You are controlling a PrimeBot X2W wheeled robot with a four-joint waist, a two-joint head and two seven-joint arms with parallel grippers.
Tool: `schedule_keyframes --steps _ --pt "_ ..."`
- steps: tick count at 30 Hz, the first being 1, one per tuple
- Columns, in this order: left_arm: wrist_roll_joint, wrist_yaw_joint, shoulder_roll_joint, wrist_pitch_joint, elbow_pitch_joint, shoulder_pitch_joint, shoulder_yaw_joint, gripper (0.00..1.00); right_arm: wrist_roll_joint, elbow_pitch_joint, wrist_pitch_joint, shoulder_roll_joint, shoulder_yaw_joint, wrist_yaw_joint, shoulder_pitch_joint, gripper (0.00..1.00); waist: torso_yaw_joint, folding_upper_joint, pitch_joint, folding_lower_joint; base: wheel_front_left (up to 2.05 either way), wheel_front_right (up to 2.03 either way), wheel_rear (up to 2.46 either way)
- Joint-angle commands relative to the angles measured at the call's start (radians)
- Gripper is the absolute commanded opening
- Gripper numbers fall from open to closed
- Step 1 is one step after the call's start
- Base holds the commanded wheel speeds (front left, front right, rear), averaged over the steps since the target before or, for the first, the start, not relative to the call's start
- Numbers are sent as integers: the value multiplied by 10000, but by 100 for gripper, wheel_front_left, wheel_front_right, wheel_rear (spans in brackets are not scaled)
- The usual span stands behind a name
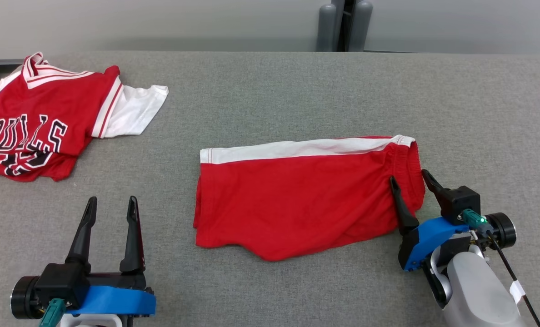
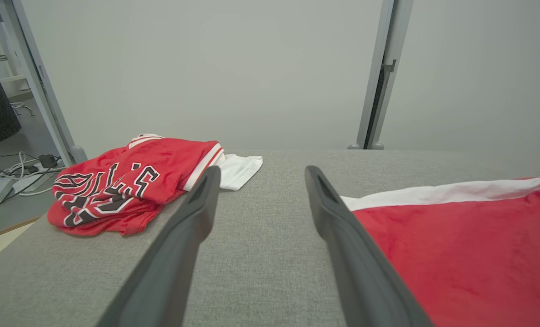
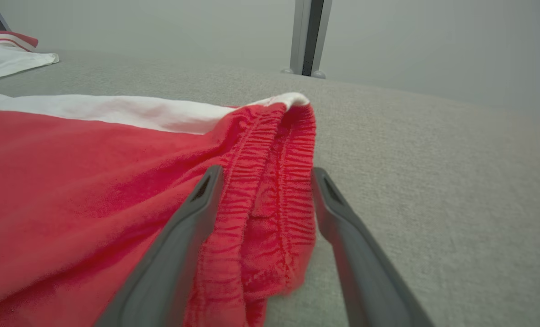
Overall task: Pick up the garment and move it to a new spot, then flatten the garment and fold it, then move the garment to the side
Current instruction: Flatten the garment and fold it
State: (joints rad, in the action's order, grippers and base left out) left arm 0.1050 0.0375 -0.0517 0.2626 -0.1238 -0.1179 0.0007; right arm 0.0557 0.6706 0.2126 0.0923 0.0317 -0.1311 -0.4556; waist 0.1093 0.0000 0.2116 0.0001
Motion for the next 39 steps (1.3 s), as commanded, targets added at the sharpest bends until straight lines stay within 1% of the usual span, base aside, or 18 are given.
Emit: schedule_keyframes --steps 1,9,15,16,17,18,23,27,29,30,31,36,37,39 --pt "40 -5 -5 30 -17 -86 21 100 91 293 66 -20 -136 7 -186 100 114 0 96 -1 0 0 0" --pt "235 -126 2 30 -59 -199 -112 100 78 1779 215 -220 -578 7 -331 100 161 0 169 -1 0 0 0" --pt "333 -180 -3 28 -92 -308 -258 100 -393 2399 367 -402 -201 6 -493 100 148 0 230 -1 0 0 0" --pt "332 -191 -2 30 -97 -322 -275 100 -528 2443 386 -422 -141 4 -531 87 145 0 237 -1 0 0 0" --pt "335 -187 -2 30 -104 -334 -292 100 -615 2482 412 -429 -84 4 -567 12 140 0 240 -1 0 0 0" --pt "334 -199 -2 30 -108 -337 -303 100 -698 2525 420 -431 -38 4 -612 0 133 0 241 -1 0 0 0" --pt "337 -221 -1 28 -139 -193 -241 100 -1061 2542 501 -384 -9 12 -749 0 22 0 172 -1 0 0 0" --pt "326 -206 -1 28 -140 -37 -171 100 -1307 2354 527 -47 -88 13 -730 0 -206 0 71 -1 0 0 0" --pt "313 -201 -1 28 -133 -14 -162 100 -1399 2276 529 25 -111 13 -686 0 -280 0 46 -1 0 0 0" --pt "302 -192 -4 28 -133 40 -130 100 -1620 2123 531 244 -189 12 -556 0 -430 0 -2 -1 0 0 0" --pt "302 -192 -4 28 -133 40 -130 100 -1620 2123 531 244 -189 12 -556 0 -430 0 -2 -1 0 0 0" --pt "257 -179 -4 30 -123 106 -128 100 -2083 1887 534 1124 -520 12 -201 0 -776 0 -126 -1 0 0 0" --pt "258 -181 -5 30 -95 124 -148 100 -2262 1795 521 1501 -675 12 -98 0 -900 0 -163 -1 0 0 0" --pt "238 -179 -5 30 -84 144 -163 100 -2388 1735 371 1827 -813 12 28 0 -1005 0 -189 -1 0 0 0"
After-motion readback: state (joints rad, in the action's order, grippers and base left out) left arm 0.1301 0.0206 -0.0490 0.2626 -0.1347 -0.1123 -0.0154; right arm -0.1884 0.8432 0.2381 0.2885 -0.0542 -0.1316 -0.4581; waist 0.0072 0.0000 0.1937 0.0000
